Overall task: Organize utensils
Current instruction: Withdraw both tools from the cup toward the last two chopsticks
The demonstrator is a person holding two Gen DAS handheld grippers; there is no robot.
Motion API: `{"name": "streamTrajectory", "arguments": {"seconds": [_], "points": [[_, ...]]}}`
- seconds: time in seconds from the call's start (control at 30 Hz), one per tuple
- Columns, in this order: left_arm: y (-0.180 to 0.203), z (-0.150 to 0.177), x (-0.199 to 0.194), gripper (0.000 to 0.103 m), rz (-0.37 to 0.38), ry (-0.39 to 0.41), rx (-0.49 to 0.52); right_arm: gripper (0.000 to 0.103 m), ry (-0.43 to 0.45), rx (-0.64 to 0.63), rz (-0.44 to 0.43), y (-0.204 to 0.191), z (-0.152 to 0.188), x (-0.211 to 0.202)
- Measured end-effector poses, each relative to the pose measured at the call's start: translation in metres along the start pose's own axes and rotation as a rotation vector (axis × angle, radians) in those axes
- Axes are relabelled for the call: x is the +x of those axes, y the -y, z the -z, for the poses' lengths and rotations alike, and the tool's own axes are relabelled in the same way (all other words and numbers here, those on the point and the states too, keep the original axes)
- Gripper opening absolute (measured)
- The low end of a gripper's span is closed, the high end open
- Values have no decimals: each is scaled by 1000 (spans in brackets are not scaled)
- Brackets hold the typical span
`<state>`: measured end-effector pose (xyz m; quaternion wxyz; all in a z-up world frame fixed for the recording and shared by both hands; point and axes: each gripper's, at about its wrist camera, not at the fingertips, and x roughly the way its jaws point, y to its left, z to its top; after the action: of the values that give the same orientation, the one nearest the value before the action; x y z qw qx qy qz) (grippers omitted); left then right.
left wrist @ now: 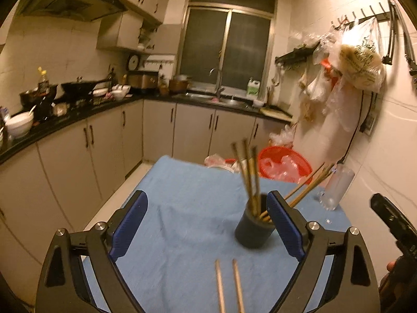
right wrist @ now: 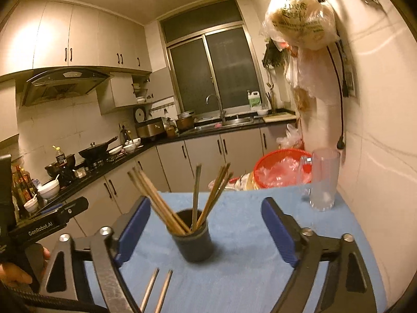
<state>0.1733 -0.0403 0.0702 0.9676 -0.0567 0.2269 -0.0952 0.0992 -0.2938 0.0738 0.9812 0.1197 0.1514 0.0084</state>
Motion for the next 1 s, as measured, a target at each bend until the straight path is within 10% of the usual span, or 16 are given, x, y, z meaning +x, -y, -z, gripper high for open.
{"name": "streamTrajectory", "arguments": {"seconds": [0.6,1.0], "points": [[-23,98,79,94,-10,-488,-6,100,-195,48,-3,13,61,14],[-5,87,154,55,62,-661,1,69,-314,52,-37,11,75,51]]}}
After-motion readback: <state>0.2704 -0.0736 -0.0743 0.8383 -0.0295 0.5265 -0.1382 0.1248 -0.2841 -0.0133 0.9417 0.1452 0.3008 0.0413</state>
